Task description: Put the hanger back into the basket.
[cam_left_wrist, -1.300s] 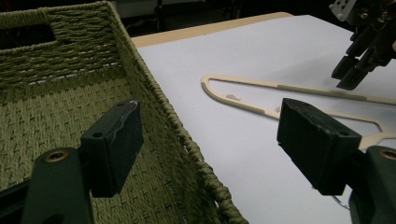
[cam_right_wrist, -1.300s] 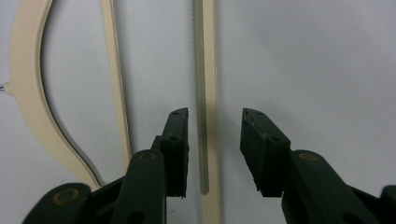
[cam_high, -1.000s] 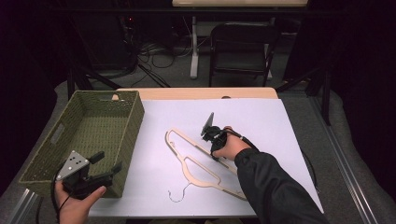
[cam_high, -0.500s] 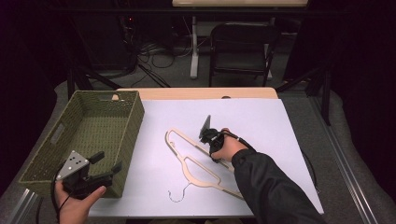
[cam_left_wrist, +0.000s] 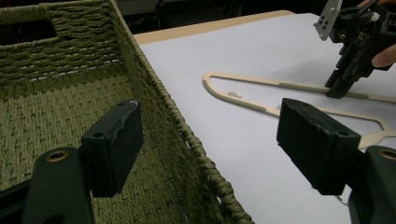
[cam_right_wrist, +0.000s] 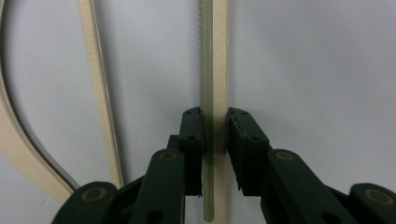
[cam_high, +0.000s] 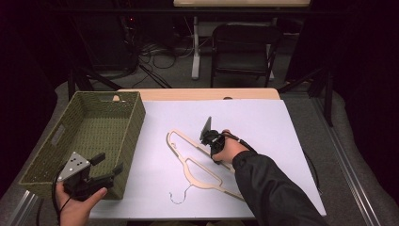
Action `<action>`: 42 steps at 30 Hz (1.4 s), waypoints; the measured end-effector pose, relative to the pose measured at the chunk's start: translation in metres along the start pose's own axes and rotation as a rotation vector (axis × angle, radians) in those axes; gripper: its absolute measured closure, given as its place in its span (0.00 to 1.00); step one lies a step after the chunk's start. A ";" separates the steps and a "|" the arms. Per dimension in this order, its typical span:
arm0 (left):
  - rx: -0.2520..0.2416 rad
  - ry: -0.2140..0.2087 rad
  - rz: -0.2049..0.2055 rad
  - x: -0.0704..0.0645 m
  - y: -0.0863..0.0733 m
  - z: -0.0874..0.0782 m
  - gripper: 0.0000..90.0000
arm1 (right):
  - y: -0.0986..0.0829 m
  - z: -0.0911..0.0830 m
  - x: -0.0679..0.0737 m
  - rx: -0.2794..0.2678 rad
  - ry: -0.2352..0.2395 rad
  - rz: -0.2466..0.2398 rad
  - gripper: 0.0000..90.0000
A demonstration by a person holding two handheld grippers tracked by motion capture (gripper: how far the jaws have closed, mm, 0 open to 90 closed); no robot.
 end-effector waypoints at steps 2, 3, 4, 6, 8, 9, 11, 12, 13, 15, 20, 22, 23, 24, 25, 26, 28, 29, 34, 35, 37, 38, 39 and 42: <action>0.000 0.001 -0.001 0.000 0.000 -0.001 0.25 | 0.000 0.000 0.000 0.006 -0.008 -0.004 0.85; 0.000 0.001 -0.001 0.000 0.000 -0.001 0.26 | 0.000 0.000 0.000 0.005 -0.012 -0.005 0.86; -0.001 0.000 0.000 0.000 0.001 -0.001 0.26 | -0.001 -0.001 0.001 0.018 -0.006 0.002 0.87; -0.001 0.001 -0.001 0.000 0.001 -0.001 0.26 | 0.000 -0.001 0.002 0.013 -0.007 0.017 0.87; -0.003 0.001 -0.001 0.000 0.001 -0.001 0.26 | -0.001 -0.001 0.002 0.016 -0.010 0.028 0.87; -0.004 0.000 -0.002 0.000 0.001 -0.001 0.26 | -0.001 -0.001 0.002 0.014 0.000 0.033 0.87; -0.004 0.001 -0.002 0.000 0.001 -0.001 0.26 | -0.001 -0.001 0.002 0.013 -0.002 0.033 0.87; -0.004 0.001 -0.002 0.000 0.001 -0.001 0.26 | -0.002 -0.003 0.003 0.029 0.006 0.033 0.87; -0.004 0.000 -0.002 0.000 0.001 -0.001 0.26 | -0.001 -0.002 0.003 0.019 0.001 0.026 0.88; -0.004 0.000 -0.002 0.000 0.001 -0.001 0.26 | -0.001 -0.002 0.005 0.015 0.011 0.023 0.88; -0.005 0.001 -0.002 0.000 0.001 -0.001 0.26 | -0.002 -0.004 0.007 0.031 0.037 0.030 0.88; -0.008 0.003 -0.008 0.000 0.001 -0.002 0.26 | -0.003 -0.005 0.005 0.041 0.029 0.034 0.89; -0.009 0.003 -0.009 0.000 0.001 -0.002 0.26 | -0.003 -0.005 0.005 0.035 0.043 0.041 0.89; -0.009 0.004 -0.010 0.000 0.001 -0.002 0.26 | -0.003 -0.006 0.005 0.030 0.048 0.043 0.89; -0.008 0.005 -0.008 0.001 0.001 -0.002 0.26 | -0.003 -0.006 0.005 0.025 0.044 0.047 0.89; -0.009 0.004 -0.010 0.000 0.001 -0.002 0.26 | -0.003 -0.007 0.005 0.033 0.052 0.046 0.89; -0.009 0.003 -0.008 0.000 0.001 -0.002 0.26 | -0.003 -0.006 0.005 0.009 0.055 0.055 0.89; -0.009 0.002 -0.007 0.000 0.002 -0.002 0.26 | -0.004 -0.008 0.005 0.025 0.067 0.052 0.89; -0.011 0.000 -0.004 -0.001 0.002 -0.002 0.26 | -0.005 -0.012 0.005 -0.011 0.096 0.058 0.89; -0.011 0.000 -0.005 -0.001 0.002 -0.002 0.26 | -0.006 -0.014 0.005 -0.010 0.099 0.059 0.89; -0.011 0.000 -0.005 -0.002 0.002 -0.002 0.26 | -0.007 -0.017 0.004 -0.019 0.102 0.060 0.89; -0.011 -0.001 -0.004 -0.002 0.002 -0.002 0.26 | -0.006 -0.016 0.004 -0.052 0.099 0.073 0.89; -0.012 -0.003 -0.002 -0.003 0.003 -0.002 0.26 | -0.008 -0.019 0.003 -0.026 0.102 0.053 0.89; -0.011 -0.007 0.005 -0.005 0.004 -0.002 0.26 | -0.010 -0.024 0.002 -0.039 0.115 0.063 0.89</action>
Point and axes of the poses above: each handheld gripper's, and its own axes: z roughly forward along the jaws, y roughly out of its top, x roughly to its left, the point moved 8 cm from there along z, roughly forward along the jaws, and after that the axes turned 9 degrees about -y, right-handed, at the moved point
